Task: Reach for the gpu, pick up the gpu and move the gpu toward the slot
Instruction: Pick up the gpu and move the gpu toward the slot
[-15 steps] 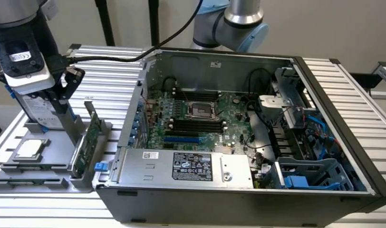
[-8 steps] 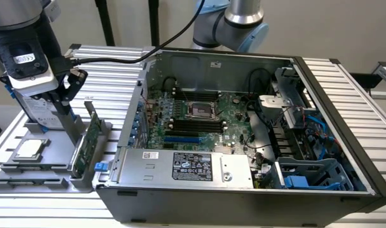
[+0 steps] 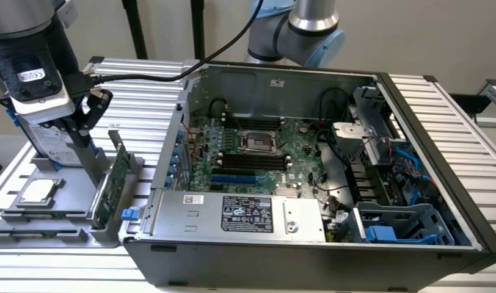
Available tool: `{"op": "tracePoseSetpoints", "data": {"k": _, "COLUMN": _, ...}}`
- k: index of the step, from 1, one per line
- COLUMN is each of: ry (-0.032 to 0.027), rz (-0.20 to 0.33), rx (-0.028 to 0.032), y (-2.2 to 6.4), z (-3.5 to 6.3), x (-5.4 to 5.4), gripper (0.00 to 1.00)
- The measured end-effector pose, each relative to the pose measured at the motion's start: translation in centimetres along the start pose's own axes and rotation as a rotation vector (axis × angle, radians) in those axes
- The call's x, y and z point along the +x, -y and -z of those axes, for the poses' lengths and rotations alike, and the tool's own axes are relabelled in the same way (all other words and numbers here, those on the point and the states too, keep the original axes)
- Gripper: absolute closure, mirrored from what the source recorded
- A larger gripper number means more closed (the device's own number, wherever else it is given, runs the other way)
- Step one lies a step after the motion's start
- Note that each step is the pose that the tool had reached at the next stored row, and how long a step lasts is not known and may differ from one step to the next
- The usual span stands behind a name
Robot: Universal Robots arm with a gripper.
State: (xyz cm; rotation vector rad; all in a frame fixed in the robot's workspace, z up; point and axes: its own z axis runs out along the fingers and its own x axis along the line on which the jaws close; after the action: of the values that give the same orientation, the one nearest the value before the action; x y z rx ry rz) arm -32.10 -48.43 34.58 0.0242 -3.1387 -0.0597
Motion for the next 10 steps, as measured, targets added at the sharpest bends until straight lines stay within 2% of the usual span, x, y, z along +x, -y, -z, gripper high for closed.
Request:
{"op": "tracePoseSetpoints", "data": {"k": 4, "ry": 0.0, "rz": 0.0, "rx": -0.0001, "y": 0.0, "z": 0.0, "x": 0.0, "gripper": 0.88}}
{"op": "tracePoseSetpoints", "data": {"k": 5, "ry": 0.0, "rz": 0.0, "rx": 0.0, "y": 0.0, "z": 0.0, "x": 0.0, "gripper": 0.82}}
{"op": "tracePoseSetpoints", "data": {"k": 6, "ry": 0.0, "rz": 0.0, "rx": 0.0, "y": 0.0, "z": 0.0, "x": 0.0, "gripper": 0.82}}
{"op": "tracePoseSetpoints", "data": {"k": 9, "ry": -0.0001, "rz": 0.0, "rx": 0.0, "y": 0.0, "z": -0.03, "x": 0.0, "gripper": 0.64}}
{"op": "tracePoseSetpoints", "data": {"k": 10, "ry": 0.0001, "rz": 0.0, "rx": 0.0, "y": 0.0, "z": -0.1, "x": 0.0, "gripper": 0.64}}
